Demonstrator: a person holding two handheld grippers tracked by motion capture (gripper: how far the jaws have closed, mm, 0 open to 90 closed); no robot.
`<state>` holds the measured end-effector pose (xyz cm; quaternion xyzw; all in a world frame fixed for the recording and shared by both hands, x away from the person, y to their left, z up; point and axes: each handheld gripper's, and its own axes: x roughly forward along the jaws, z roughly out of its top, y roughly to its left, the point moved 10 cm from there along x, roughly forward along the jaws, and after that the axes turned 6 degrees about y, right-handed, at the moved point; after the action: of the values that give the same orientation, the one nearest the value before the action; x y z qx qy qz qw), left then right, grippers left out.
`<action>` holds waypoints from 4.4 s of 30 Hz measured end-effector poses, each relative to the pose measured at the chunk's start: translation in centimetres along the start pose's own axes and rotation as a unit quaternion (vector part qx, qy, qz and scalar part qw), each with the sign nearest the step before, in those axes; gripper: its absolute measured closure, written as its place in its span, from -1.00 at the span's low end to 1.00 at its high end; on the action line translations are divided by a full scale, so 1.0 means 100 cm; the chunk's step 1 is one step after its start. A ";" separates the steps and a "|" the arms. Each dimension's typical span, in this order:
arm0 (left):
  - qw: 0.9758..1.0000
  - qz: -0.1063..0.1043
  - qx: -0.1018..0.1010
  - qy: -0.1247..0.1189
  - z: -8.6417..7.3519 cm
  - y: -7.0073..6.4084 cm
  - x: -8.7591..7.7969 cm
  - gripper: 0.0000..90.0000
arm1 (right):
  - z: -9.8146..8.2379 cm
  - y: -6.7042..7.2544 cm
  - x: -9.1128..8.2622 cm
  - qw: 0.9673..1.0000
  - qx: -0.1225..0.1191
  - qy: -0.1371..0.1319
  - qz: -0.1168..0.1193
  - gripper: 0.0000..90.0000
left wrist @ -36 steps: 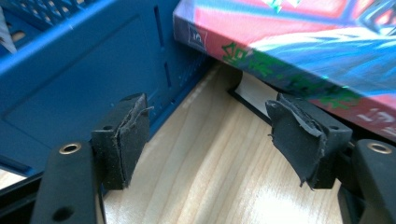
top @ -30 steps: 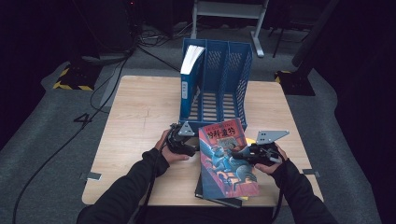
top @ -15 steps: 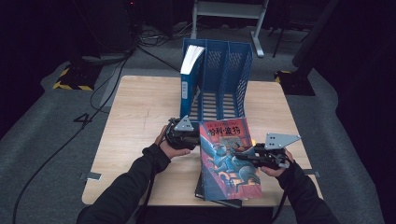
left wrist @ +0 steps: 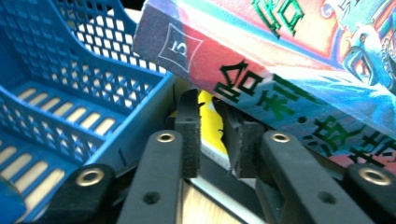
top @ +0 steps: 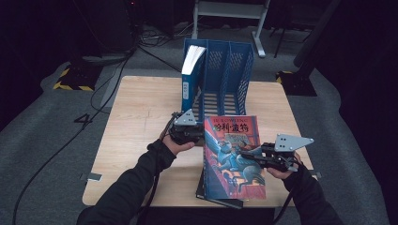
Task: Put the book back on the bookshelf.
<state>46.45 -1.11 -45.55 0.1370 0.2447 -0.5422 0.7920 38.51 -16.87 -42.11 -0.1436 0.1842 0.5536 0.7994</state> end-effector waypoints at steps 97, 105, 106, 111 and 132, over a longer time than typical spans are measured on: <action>0.998 0.017 0.051 0.014 0.007 -0.089 -0.070 -0.39 | 0.002 0.034 -0.023 0.985 -0.119 -0.050 -0.115 0.92; 0.999 -0.021 0.046 -0.001 0.009 -0.098 -0.033 -0.25 | 0.002 0.036 -0.024 0.985 -0.120 -0.051 -0.116 0.92; 0.999 -0.029 0.046 -0.003 0.011 -0.099 -0.028 -0.21 | 0.002 0.037 -0.024 0.985 -0.119 -0.053 -0.115 0.92; 0.997 -0.046 0.050 -0.029 0.023 -0.099 -0.014 -0.10 | 0.001 0.038 -0.025 0.985 -0.122 -0.054 -0.112 0.91; 0.991 -0.026 0.123 -0.051 0.050 -0.102 -0.019 0.55 | -0.018 -0.002 -0.033 0.983 -0.064 -0.046 -0.166 0.48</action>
<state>37.66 -5.84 -39.78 0.1996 0.1390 -0.5948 0.7662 37.38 -20.43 -42.26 -0.1972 0.0851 0.4302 0.8768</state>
